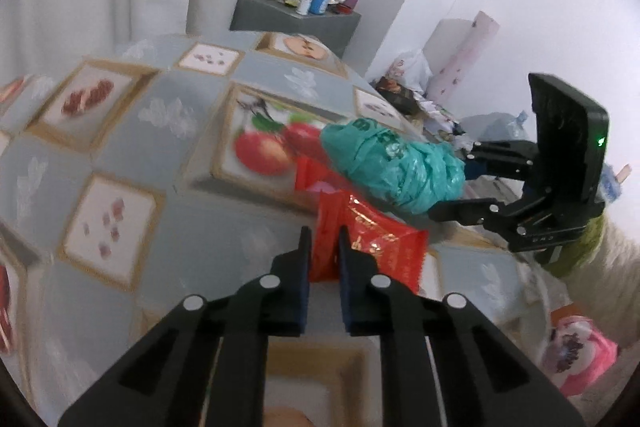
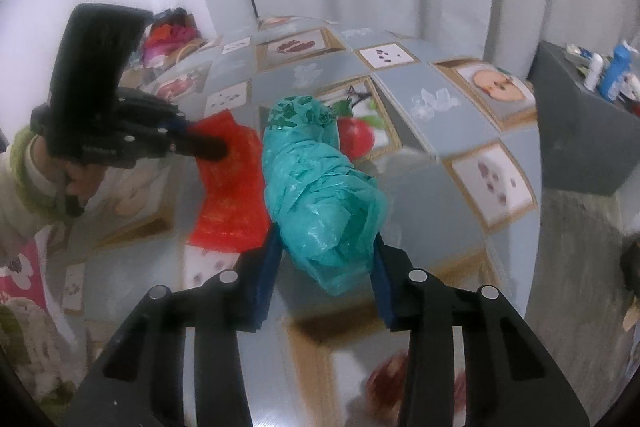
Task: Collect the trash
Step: 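Grasp the teal plastic bag with the right gripper while the left grasps the red packet, then lift the red packet with the left gripper while the right lifts the teal bag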
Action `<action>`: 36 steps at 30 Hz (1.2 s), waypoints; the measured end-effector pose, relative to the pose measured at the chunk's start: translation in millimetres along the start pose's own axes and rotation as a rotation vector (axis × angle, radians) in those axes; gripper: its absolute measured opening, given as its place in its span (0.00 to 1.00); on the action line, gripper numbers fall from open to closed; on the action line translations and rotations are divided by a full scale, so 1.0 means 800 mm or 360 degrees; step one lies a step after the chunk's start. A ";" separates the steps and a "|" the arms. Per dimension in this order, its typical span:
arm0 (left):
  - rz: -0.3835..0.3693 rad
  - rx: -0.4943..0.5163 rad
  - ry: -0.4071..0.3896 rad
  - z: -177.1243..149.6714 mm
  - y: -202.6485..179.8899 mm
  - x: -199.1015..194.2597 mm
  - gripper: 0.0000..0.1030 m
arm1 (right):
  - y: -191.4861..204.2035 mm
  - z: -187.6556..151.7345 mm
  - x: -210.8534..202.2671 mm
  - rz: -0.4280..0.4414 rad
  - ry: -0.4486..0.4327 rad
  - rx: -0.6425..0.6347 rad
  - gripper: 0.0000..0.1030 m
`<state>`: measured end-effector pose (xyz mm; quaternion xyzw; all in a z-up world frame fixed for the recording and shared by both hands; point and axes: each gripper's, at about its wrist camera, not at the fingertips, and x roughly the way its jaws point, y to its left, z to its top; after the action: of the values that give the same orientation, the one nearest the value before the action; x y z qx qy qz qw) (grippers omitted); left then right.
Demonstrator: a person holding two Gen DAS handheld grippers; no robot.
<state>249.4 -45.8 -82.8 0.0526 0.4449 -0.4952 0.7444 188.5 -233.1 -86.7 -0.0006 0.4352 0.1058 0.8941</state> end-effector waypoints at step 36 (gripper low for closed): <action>0.0376 0.0261 0.0148 -0.151 -0.142 -0.030 0.31 | 0.097 -0.116 -0.097 -0.0093 -0.0118 0.0278 0.62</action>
<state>83.9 -24.1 -96.9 0.1881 0.4278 -0.4358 0.7692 55.0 -180.2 -77.2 0.0687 0.4093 0.0413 0.9089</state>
